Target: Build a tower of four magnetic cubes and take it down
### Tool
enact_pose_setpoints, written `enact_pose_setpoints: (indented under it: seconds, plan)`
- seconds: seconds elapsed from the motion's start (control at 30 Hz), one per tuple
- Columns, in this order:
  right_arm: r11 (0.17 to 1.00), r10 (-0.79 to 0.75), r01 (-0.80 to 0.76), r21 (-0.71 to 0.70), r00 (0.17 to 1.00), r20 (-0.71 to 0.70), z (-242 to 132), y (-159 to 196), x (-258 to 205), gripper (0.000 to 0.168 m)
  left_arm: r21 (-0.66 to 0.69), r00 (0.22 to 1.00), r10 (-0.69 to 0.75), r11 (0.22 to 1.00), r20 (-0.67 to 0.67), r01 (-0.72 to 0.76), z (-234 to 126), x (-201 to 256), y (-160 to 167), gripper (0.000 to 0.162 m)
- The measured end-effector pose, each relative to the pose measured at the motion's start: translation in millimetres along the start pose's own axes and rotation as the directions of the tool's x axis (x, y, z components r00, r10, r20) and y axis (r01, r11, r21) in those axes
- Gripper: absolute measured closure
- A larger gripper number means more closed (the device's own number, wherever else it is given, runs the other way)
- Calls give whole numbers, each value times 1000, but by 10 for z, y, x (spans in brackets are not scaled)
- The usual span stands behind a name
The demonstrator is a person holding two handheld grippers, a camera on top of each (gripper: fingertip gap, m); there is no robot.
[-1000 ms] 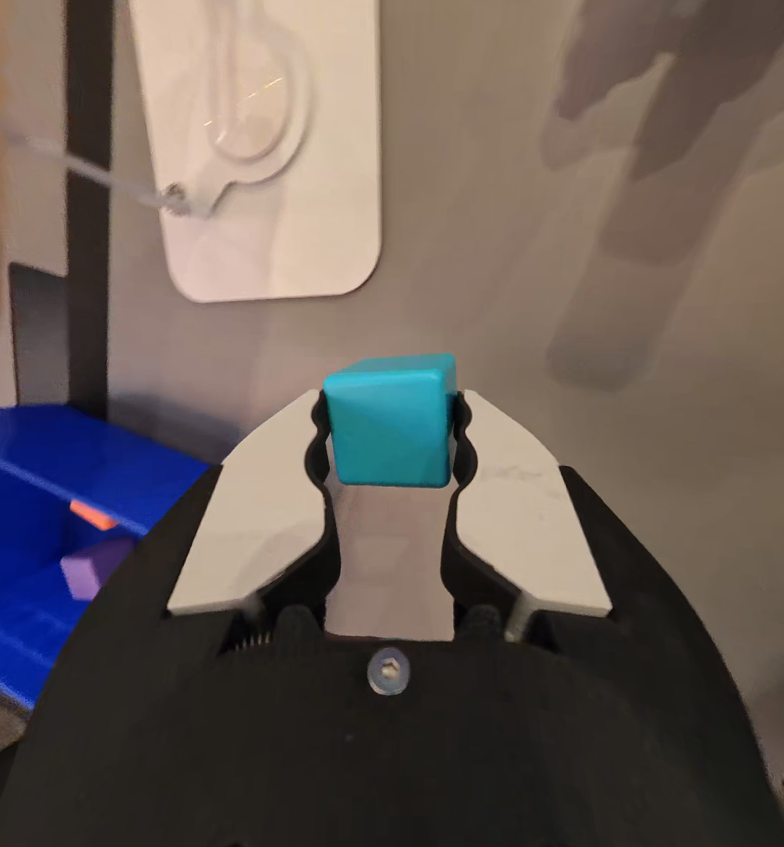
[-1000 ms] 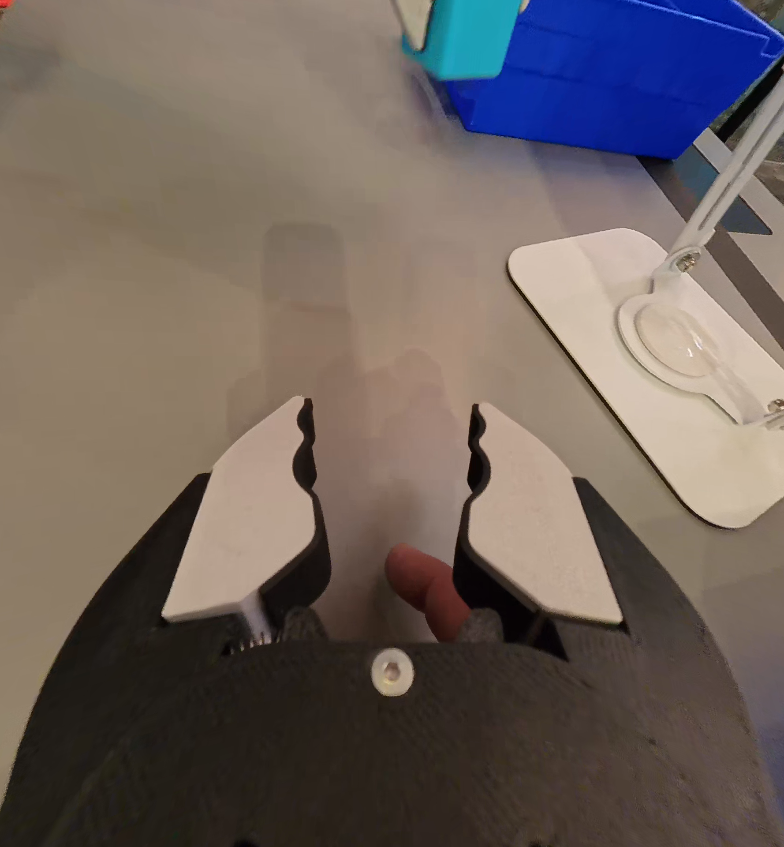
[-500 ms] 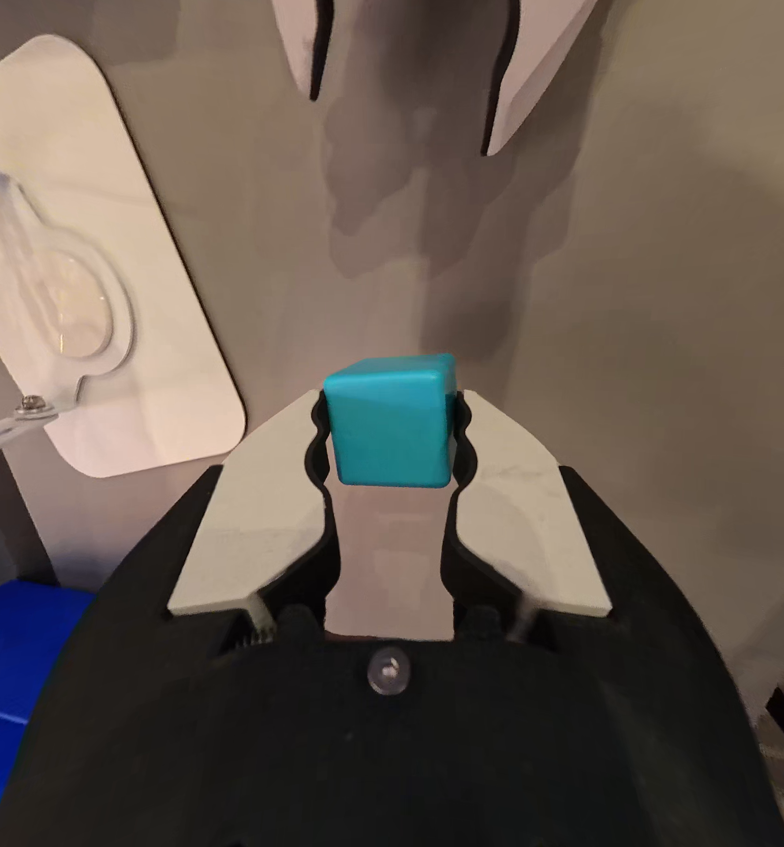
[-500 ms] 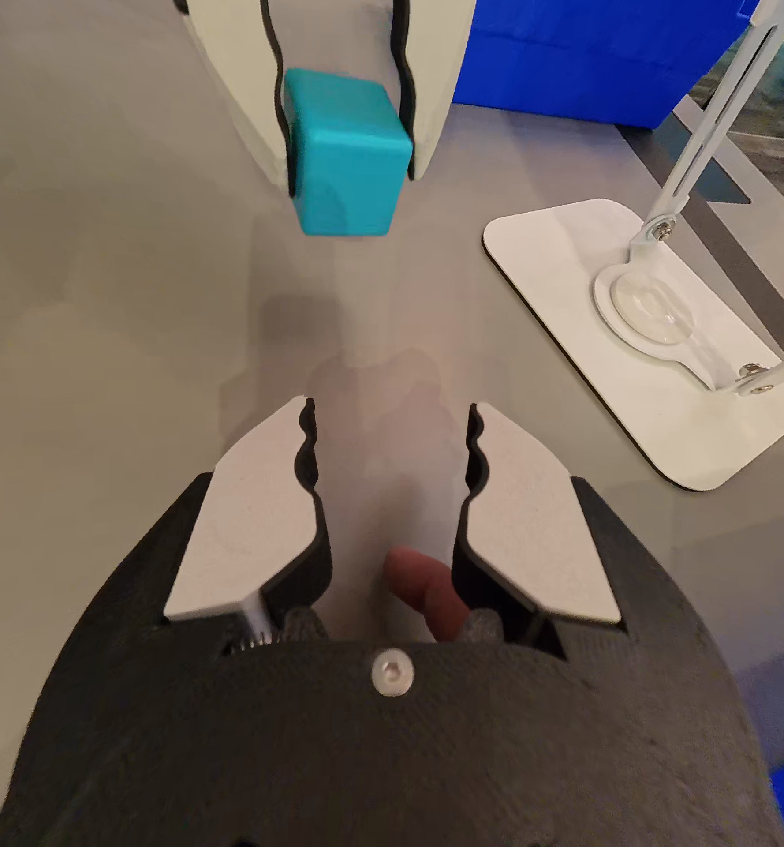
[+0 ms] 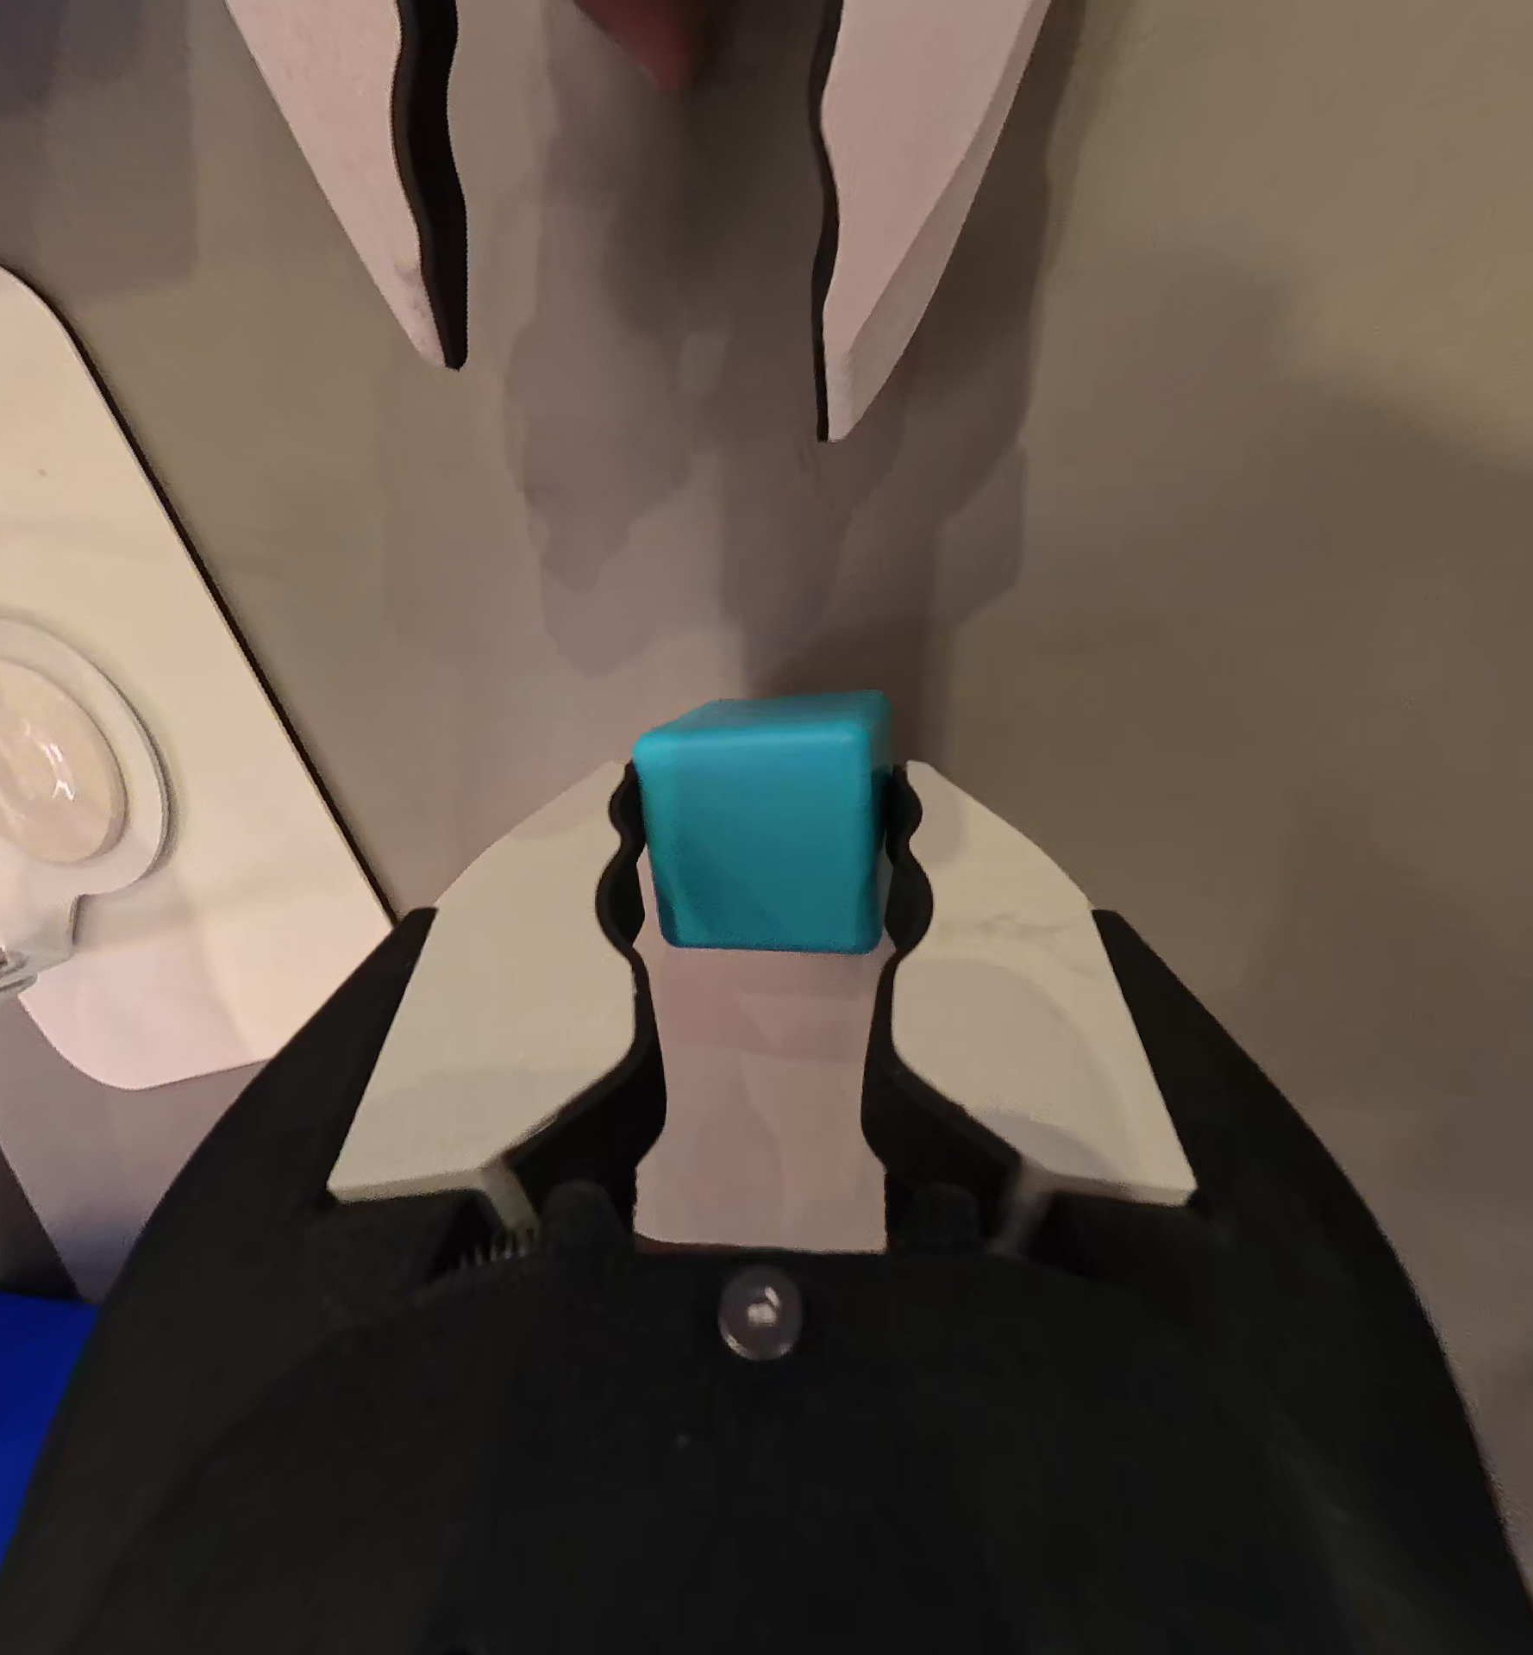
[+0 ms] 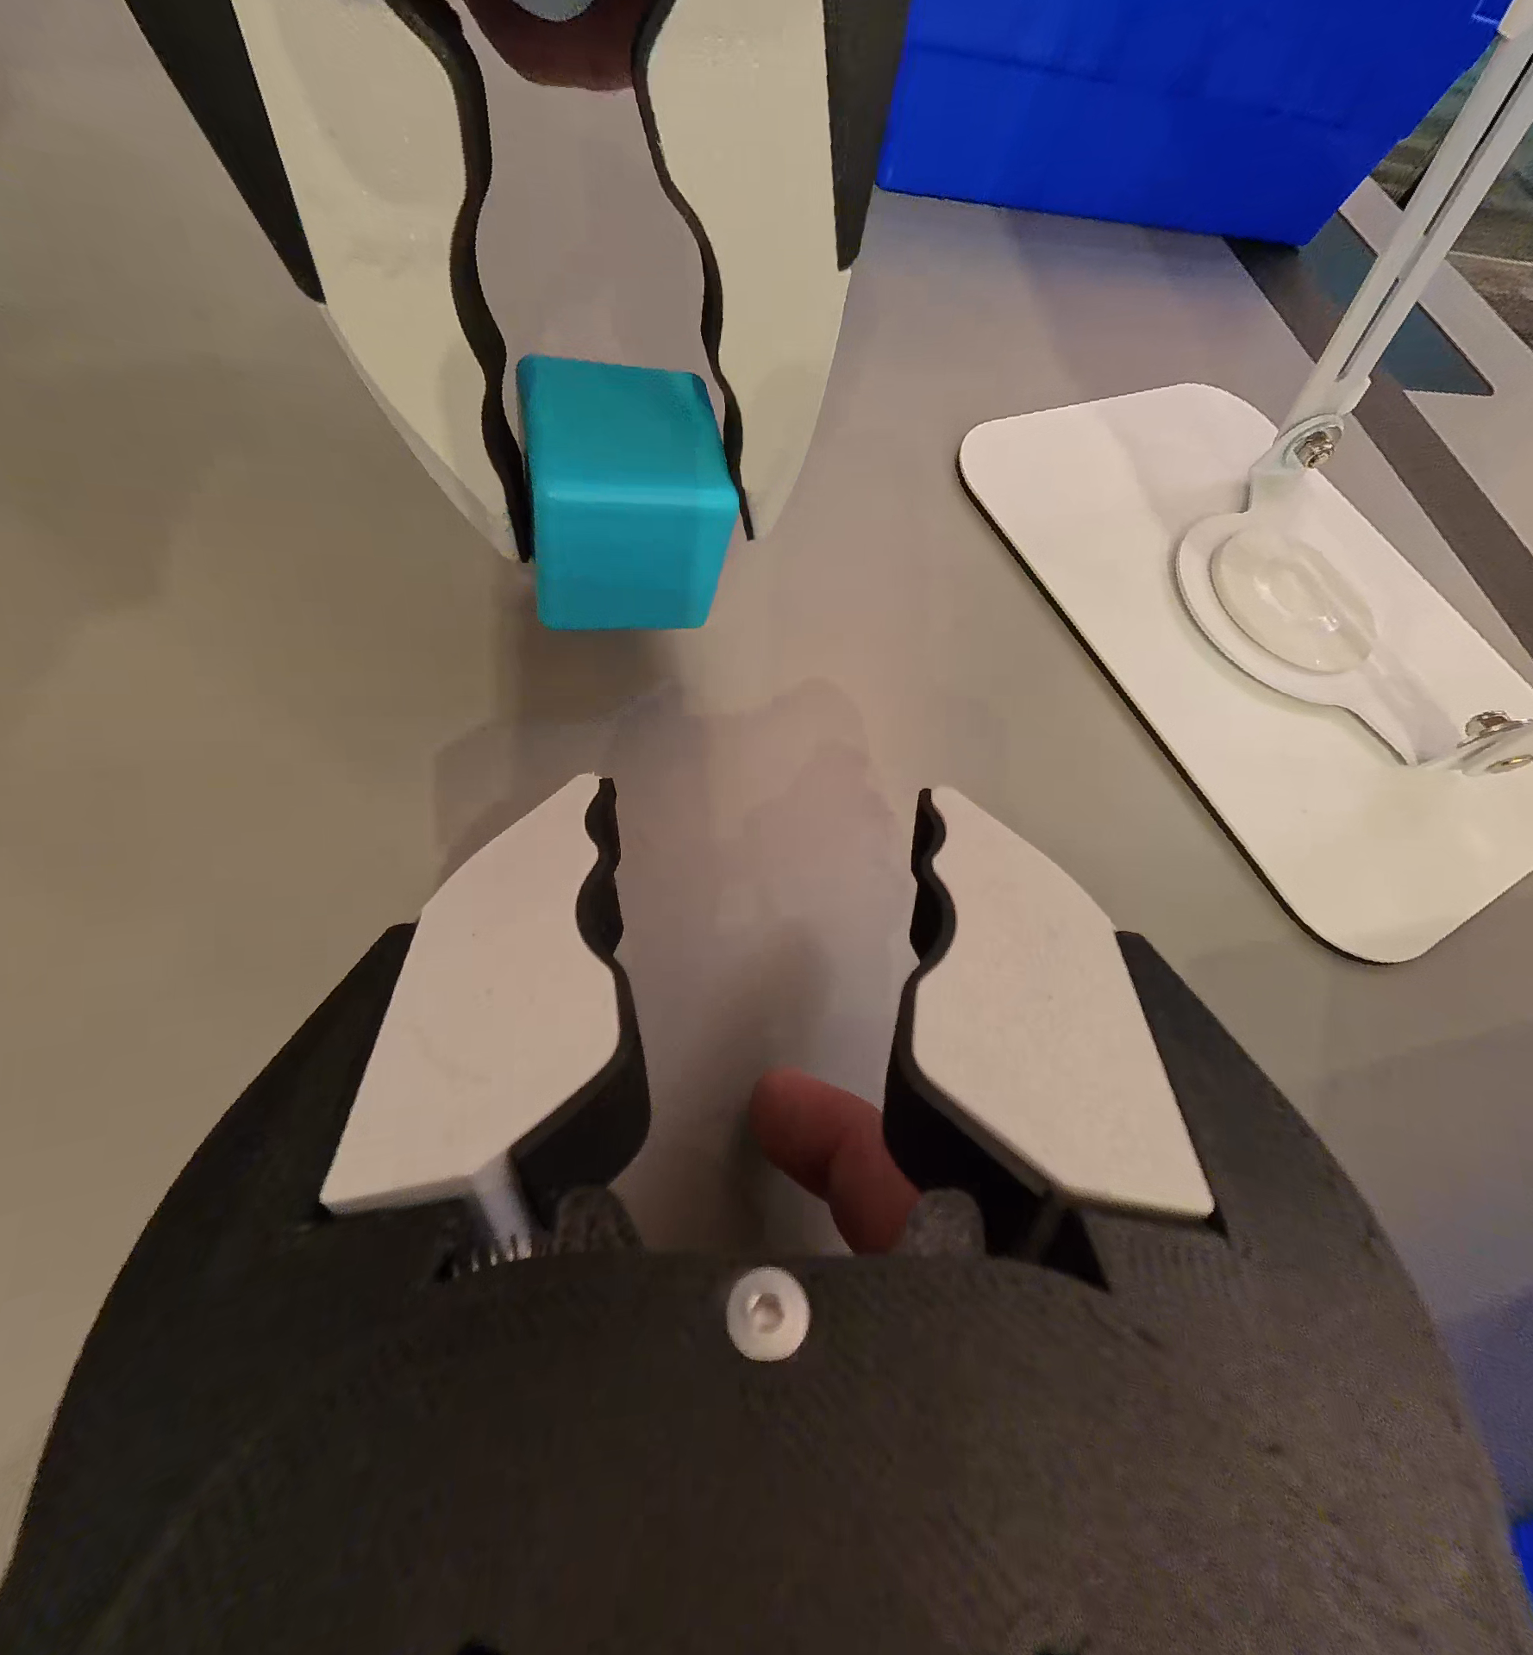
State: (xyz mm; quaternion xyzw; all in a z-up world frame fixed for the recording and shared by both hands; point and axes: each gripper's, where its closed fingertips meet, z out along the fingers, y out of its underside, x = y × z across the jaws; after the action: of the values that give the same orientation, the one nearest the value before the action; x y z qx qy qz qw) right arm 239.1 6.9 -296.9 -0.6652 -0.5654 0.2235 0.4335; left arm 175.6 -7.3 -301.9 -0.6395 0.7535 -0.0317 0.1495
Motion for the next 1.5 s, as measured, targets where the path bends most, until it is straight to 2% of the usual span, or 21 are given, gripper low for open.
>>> enact_pose_setpoints:
  seconds: [0.33, 0.8, 1.03, 1.17, 1.27, 1.37, 1.5]
  plan:
    - [1000, -1, 1, -1, 1000, 3, 2, 2, -4, 105, -29, 1000, 26, 999, -4, -26, 150, 68, 52, 110]
    - [1000, -4, 4, -4, 1000, 7, 2, 7, -13, 105, 12, 1000, 8, 1000, -9, -7, 112, 80, -10, 113]
    - [1000, -3, 3, -4, 1000, 8, -1, 8, -14, 105, 34, 1000, -13, 999, 17, 12, 48, 17, -14, 103]
    - [1000, -2, 2, -1, 1000, 10, -6, 7, -16, 104, 68, 997, -33, 997, 72, 28, -104, -72, -2, 96]
    - [1000, 0, 0, 1, 1000, 11, -8, 6, -17, 104, 102, 988, -65, 994, 140, 51, -336, -177, 79, 97]
    - [1000, 1, -1, 1, 1000, 12, -8, 6, -16, 104, 156, 971, -142, 981, 193, 112, -602, -285, 238, 97]
    - [1000, 6, -7, 4, 1000, 12, -11, 4, -12, 104, 194, 933, -244, 961, 264, 197, -938, -422, 613, 98]
